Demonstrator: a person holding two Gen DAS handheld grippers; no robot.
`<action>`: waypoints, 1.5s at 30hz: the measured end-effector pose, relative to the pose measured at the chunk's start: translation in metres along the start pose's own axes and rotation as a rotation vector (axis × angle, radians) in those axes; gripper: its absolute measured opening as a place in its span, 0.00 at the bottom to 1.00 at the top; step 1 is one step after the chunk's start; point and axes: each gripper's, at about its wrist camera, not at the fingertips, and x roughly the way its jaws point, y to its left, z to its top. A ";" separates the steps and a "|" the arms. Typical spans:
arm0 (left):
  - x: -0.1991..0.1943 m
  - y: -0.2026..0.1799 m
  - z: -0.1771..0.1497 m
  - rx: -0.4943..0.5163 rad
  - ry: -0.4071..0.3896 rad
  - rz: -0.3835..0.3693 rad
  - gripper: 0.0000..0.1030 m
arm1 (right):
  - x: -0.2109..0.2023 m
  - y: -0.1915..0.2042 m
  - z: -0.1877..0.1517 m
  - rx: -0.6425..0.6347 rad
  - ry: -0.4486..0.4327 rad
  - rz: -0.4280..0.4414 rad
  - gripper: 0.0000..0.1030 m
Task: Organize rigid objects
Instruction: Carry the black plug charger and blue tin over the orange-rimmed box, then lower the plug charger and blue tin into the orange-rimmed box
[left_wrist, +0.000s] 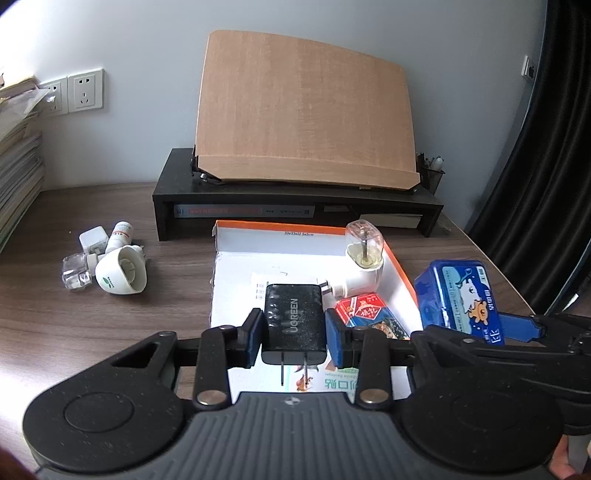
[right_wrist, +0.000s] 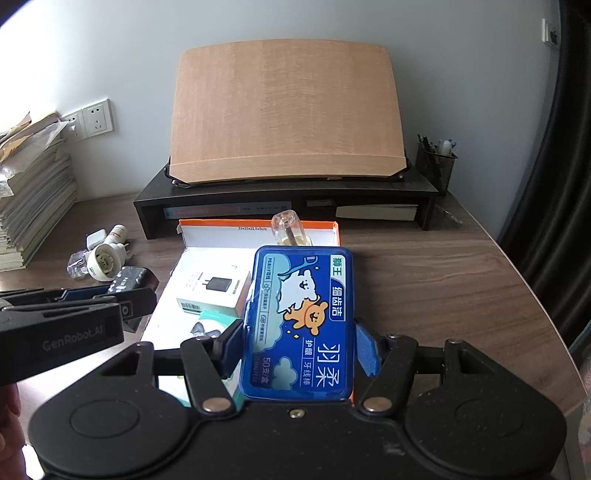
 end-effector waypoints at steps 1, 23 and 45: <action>0.001 -0.001 0.001 0.000 -0.002 0.004 0.35 | 0.002 -0.001 0.001 -0.003 0.000 0.005 0.71; 0.029 0.002 0.018 -0.025 0.011 0.022 0.35 | 0.032 -0.004 0.019 -0.043 0.024 0.036 0.71; 0.057 0.003 0.029 -0.054 0.031 0.043 0.35 | 0.052 -0.007 0.020 -0.061 0.063 0.053 0.71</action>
